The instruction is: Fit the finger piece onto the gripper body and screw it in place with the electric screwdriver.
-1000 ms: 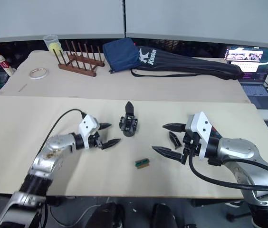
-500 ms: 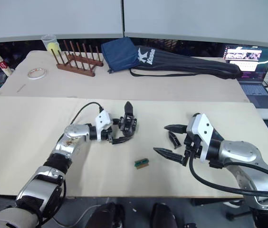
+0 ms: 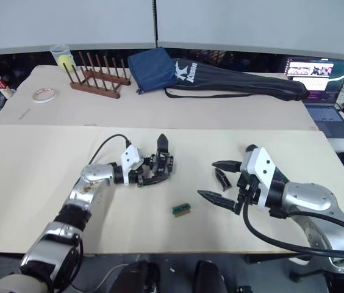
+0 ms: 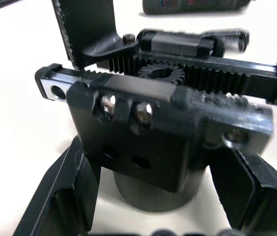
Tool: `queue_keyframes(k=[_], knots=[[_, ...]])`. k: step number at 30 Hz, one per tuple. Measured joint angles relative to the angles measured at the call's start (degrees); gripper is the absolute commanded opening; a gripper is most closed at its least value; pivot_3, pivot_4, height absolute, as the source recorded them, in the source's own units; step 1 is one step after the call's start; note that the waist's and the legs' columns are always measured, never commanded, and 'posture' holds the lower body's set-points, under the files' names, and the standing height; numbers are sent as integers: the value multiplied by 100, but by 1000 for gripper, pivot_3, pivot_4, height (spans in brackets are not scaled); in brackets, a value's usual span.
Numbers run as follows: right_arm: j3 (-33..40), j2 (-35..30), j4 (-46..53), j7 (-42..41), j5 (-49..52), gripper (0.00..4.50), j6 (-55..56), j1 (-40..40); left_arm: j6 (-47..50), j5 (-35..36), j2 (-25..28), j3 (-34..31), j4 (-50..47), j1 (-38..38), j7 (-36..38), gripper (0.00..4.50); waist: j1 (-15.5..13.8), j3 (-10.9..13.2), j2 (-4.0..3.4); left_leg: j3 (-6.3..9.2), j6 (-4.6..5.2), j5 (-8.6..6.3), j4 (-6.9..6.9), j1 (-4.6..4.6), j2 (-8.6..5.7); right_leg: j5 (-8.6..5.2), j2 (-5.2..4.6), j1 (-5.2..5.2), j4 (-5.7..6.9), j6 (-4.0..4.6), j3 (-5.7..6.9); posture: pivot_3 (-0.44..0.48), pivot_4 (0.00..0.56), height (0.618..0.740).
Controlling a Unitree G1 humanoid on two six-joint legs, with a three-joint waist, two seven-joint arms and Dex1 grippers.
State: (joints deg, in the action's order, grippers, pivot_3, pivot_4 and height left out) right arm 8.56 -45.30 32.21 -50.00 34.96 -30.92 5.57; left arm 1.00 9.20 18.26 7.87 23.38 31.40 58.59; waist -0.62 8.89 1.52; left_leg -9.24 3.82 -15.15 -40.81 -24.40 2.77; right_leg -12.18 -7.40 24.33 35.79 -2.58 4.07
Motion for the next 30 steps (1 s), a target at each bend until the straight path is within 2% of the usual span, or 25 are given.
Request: queue_keyframes(k=[5,7,11,17,19,21,24,30], knots=[[-98,0,3,-1,-4,4500,8,1,1154,-26,-277,109,-1358,-393,-818,2706,-27,0,0,1,3,-2,-6,-1,-3,2,-2,-4,0,-6,0,0,150,740],[-101,0,3,2,-4,4500,7,5,1303,-129,-360,190,-1598,-417,-1088,2706,-23,0,0,1,3,-2,-4,0,-3,1,-2,-4,-1,-6,-1,0,150,740],[-103,0,1,2,-5,4500,8,24,1208,-272,-425,297,-1576,-502,-1366,2706,5,0,0,0,-2,1,-2,2,-3,1,0,0,1,-5,-2,0,150,740],[-106,0,-7,-2,-5,4500,8,31,637,-298,-504,395,-1077,-532,-1293,2706,-13,0,0,0,2,-1,-3,1,-4,1,-1,-2,-1,-4,-1,0,150,740],[-108,-1,-10,-2,-5,4500,7,44,416,-337,-499,415,-940,-531,-1291,3736,-26,0,0,1,3,-2,-3,3,-4,1,-3,-5,-2,-4,-1,0,150,740],[-108,-3,-10,-2,-5,4500,7,45,397,-342,-489,420,-853,-534,-1287,4462,-26,0,0,1,5,-3,-4,2,-3,1,-4,-5,-2,-5,-1,0,150,740],[-105,-24,-8,-2,-5,4500,7,25,464,-315,-337,421,-910,-582,-1170,4462,-9,0,0,1,3,-2,-2,4,-1,1,-3,-3,0,-3,0,0,150,740],[-87,-158,2,-66,13,4500,-2,-28,966,-99,288,341,-1506,-858,-774,4462,3,0,-1,1,2,-2,-2,5,0,0,-3,-1,5,-2,-1,0,150,740]])
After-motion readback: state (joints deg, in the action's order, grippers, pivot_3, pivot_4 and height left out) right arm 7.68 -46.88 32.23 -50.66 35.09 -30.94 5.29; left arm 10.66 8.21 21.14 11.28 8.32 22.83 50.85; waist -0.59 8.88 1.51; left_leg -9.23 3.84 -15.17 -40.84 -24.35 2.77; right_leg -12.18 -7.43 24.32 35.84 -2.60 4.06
